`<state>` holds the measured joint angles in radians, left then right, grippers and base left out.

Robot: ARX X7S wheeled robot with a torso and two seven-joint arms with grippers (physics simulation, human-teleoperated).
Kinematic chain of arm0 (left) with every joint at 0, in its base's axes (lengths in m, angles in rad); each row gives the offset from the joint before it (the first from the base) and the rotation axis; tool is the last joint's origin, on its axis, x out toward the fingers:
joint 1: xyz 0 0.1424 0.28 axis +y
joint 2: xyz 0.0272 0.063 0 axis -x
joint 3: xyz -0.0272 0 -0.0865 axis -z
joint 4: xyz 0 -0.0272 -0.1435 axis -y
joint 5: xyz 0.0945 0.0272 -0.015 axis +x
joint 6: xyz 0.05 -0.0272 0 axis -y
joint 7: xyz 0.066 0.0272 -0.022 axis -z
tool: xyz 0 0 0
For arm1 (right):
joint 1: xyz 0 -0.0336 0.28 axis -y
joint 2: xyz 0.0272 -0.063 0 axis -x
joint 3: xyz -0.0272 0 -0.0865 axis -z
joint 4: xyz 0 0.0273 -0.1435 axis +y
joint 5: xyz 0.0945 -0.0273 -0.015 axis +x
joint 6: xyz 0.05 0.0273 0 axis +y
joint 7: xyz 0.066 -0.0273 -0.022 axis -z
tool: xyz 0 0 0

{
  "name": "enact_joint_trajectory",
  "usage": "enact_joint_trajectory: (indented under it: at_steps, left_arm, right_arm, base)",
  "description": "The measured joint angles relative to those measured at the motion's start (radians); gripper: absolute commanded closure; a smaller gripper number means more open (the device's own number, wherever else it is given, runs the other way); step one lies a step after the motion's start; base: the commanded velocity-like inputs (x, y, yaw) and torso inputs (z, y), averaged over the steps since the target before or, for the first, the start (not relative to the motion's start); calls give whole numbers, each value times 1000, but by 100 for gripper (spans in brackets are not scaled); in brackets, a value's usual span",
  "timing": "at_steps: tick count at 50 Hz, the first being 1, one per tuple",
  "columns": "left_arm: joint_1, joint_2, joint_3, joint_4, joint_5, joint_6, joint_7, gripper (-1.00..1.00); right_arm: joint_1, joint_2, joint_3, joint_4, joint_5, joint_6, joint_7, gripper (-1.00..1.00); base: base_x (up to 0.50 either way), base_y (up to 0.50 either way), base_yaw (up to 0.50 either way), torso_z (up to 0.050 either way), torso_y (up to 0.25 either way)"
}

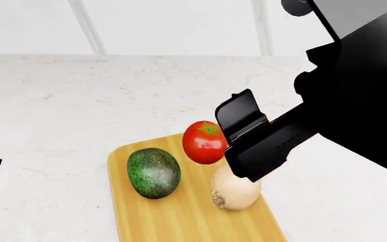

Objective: Place the avocado, onion, tomato and bell pepper on the cutting board.

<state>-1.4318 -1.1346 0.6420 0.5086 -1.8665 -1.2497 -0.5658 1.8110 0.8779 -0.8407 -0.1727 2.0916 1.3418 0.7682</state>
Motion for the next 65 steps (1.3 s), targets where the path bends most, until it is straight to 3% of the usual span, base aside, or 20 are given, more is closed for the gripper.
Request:
enact_joint_trajectory:
  at_steps: [8, 19, 55, 65]
  left_arm:
    - [-55, -51, 38, 8, -195, -25, -54, -100]
    - [-52, -99, 78, 48, -340, -23, -84, -100]
    - [1, -252, 164, 177, -574, -52, -113, -100]
    - [33, -286, 171, 205, -555, -47, -83, -100]
  right_arm:
    - [39, -7, 0, 23, -12, 13, -1, -100]
    - [56, -8, -1, 37, -32, 18, -10, -100]
    - [91, -26, -16, 87, -90, 27, -48, -100]
    - [95, -25, -20, 90, -94, 25, -52, -100]
  base:
    - [0, 0, 0, 0, 0]
    - [0, 0, 0, 0, 0]
    - [0, 0, 0, 0, 0]
    - [0, 0, 0, 0, 0]
